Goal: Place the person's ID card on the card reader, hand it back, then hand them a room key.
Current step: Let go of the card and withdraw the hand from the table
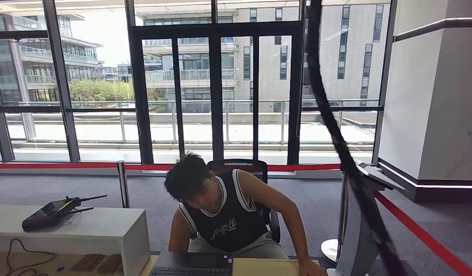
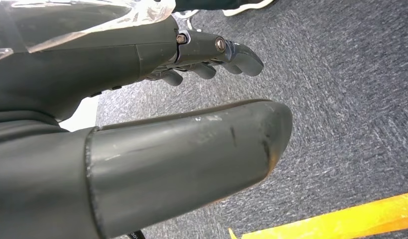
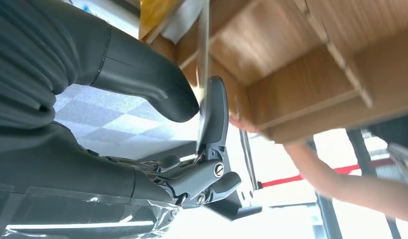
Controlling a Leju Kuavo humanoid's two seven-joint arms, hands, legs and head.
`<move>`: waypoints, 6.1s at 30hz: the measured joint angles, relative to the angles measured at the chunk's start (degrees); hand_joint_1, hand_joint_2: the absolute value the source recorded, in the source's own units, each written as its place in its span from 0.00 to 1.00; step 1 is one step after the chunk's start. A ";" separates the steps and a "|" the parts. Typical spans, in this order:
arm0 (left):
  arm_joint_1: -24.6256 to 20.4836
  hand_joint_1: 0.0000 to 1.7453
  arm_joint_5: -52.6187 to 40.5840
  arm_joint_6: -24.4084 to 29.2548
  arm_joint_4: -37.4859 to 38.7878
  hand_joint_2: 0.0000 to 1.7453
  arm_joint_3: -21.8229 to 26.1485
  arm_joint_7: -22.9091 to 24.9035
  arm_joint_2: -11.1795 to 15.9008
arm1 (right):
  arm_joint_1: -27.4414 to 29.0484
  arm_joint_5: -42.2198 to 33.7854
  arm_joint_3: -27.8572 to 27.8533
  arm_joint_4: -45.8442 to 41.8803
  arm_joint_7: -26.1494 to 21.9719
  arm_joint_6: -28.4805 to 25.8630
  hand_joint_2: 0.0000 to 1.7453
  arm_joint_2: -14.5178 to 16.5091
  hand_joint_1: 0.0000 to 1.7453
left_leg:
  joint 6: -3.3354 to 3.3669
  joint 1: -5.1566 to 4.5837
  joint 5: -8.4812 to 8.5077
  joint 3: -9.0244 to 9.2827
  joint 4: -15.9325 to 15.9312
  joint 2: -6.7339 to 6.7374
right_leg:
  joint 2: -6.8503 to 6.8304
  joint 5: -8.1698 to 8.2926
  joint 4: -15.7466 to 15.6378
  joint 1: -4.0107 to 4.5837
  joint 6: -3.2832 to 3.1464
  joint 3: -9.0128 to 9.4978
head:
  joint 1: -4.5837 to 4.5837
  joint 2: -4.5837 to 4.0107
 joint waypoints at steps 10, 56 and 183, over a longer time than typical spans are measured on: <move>0.03 0.00 -0.09 0.00 0.00 0.00 -0.11 -0.81 0.00 | -2.38 3.11 -3.87 -12.77 3.74 0.52 1.00 -1.96 1.00 | 0.01 0.00 0.01 0.01 0.00 0.00 | 0.00 0.01 0.00 0.00 0.01 0.01 | -0.01 0.00; -3.52 0.00 -4.86 -3.08 0.01 0.00 -3.98 1.10 -0.48 | -28.48 -1.15 -0.88 16.72 -0.28 7.37 0.25 7.45 0.00 | -0.03 0.00 0.05 -0.05 0.01 -0.01 | -0.01 0.04 0.03 0.00 0.01 -0.04 | 0.00 0.00; 0.92 0.00 -5.41 1.47 0.50 0.00 10.40 1.18 0.37 | 22.10 18.00 -87.90 38.25 5.32 20.67 0.00 5.64 0.00 | 0.03 0.01 -0.24 0.09 -0.02 -0.02 | -0.04 -0.19 -0.17 0.01 0.07 0.12 | -0.02 0.00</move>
